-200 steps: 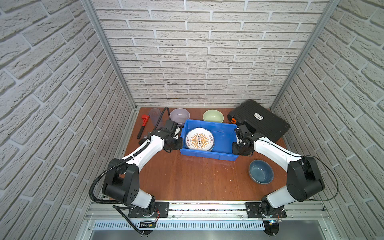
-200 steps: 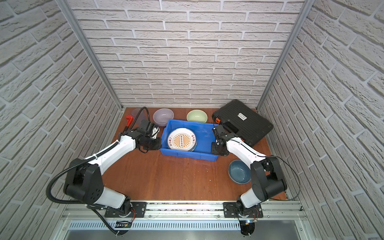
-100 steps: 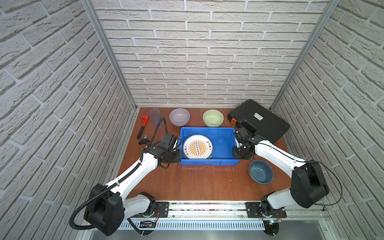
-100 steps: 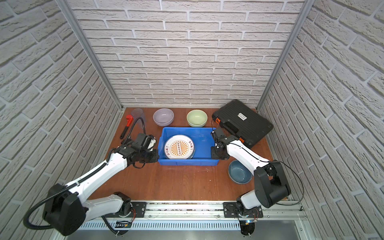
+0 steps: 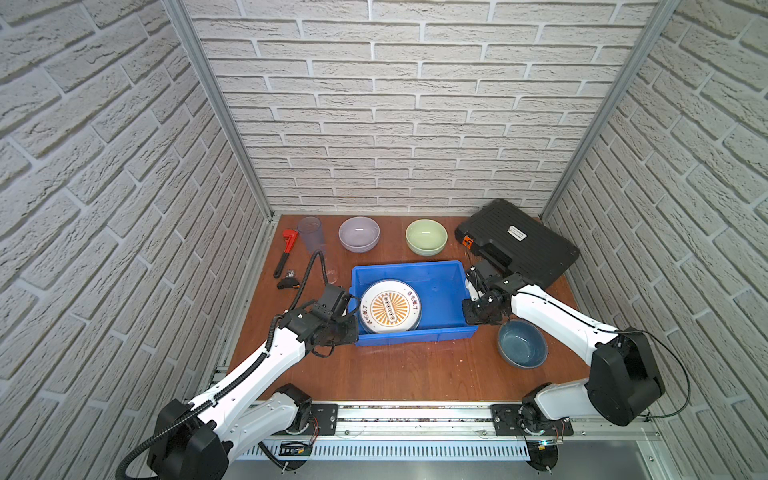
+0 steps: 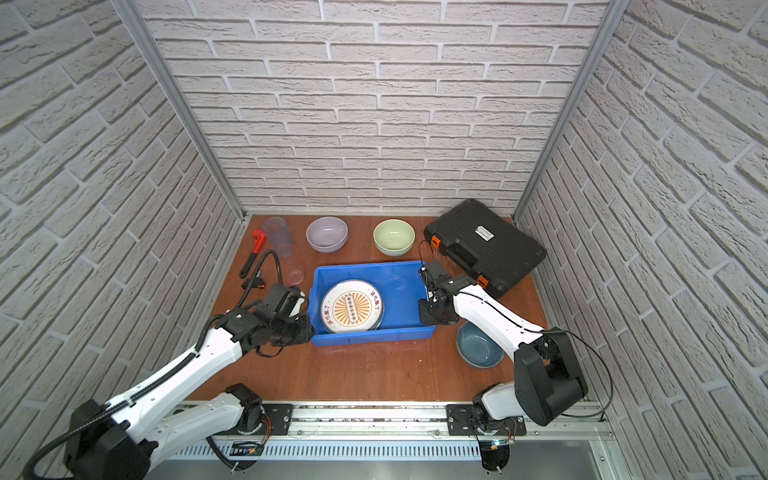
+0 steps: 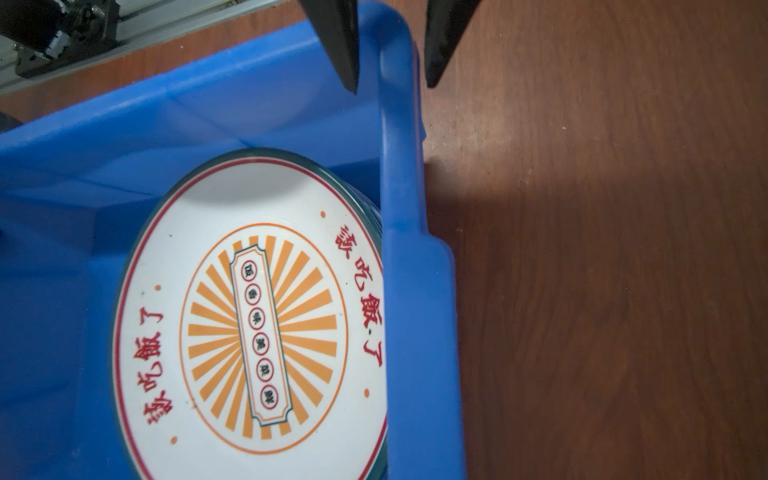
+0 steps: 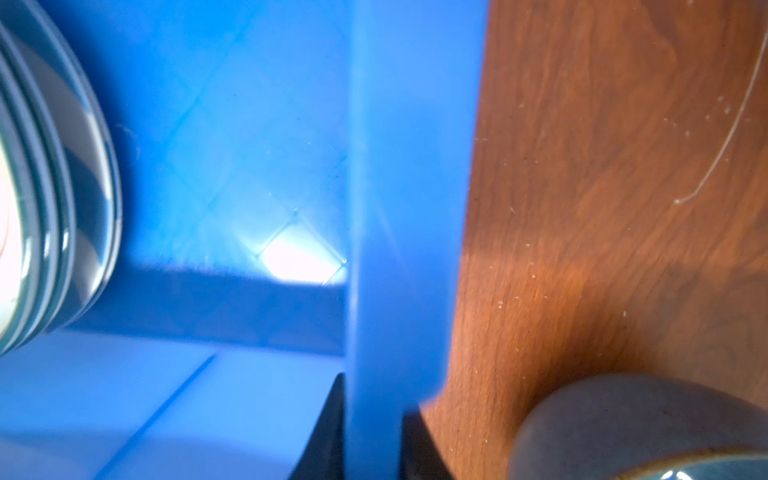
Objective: Place the mixed dishes into the plastic bin
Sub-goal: 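Move the right gripper to the pale green bowl and grip its rim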
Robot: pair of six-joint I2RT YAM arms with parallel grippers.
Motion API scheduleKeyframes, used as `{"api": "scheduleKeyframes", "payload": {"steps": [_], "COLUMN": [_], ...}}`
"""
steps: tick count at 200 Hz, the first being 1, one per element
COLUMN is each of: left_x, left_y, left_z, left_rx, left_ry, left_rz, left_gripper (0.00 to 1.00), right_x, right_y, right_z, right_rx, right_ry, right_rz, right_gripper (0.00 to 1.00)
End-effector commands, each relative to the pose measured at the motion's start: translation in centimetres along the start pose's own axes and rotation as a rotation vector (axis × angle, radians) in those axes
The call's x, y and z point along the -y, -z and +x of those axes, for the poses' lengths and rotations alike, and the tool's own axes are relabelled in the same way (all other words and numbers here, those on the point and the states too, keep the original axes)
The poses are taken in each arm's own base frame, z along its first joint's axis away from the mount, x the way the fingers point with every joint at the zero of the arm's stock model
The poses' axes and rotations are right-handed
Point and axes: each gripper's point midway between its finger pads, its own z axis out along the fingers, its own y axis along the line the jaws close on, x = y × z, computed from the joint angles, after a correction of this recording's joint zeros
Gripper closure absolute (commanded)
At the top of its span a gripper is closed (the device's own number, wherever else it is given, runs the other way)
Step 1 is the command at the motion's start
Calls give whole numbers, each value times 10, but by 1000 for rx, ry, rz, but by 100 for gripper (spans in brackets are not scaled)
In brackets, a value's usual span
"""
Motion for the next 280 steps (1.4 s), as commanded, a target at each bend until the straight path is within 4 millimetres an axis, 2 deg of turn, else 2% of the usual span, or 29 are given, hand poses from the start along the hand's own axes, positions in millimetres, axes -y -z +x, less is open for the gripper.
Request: {"api": "scheduleKeyframes", "payload": {"steps": [1, 20, 39, 59, 96, 123, 147, 172, 207, 213, 215, 218, 250, 280], "left_x": [-4, -8, -10, -11, -13, -9, -5, 1, 1, -1, -1, -2, -5, -6], "left_y": [1, 9, 18, 28, 42, 52, 56, 60, 62, 62, 62, 62, 64, 66], "left_z": [12, 7, 0, -11, -38, -62, -77, -88, -94, -95, -95, -95, -93, -90], "left_rx": [-78, -66, -50, -25, 32, 93, 127, 161, 192, 192, 192, 193, 203, 208], "left_ry": [-11, -16, -18, -16, -40, -50, -62, -88, -103, -102, -102, -101, -98, -95], "left_rz": [-38, -74, -86, -79, -78, -66, -57, -43, -45, -50, -51, -55, -62, -54], "left_gripper": [67, 64, 57, 50, 35, 28, 26, 20, 16, 16, 16, 16, 15, 15], "right_x": [-14, -6, 0, 3, -6, -17, -22, -21, -22, -21, -20, -19, -11, -8], "right_y": [18, 30, 45, 61, 82, 86, 77, 57, 38, 40, 30, 26, 1, -26], "right_z": [-13, -15, -19, -34, -85, -133, -174, -209, -256, -264, -266, -268, -292, -304], "right_rx": [32, 33, 45, 86, 178, 247, 287, 307, 417, 447, 435, 436, 466, 462], "right_ry": [56, 66, 74, 90, 105, 86, 58, 24, -40, -53, -58, -65, -112, -128], "right_rz": [-36, 12, 44, 67, 46, -11, -41, -33, -47, -51, -45, -43, -13, 5], "right_gripper": [72, 64, 56, 51, 49, 47, 47, 47, 46, 46, 46, 46, 46, 46]}}
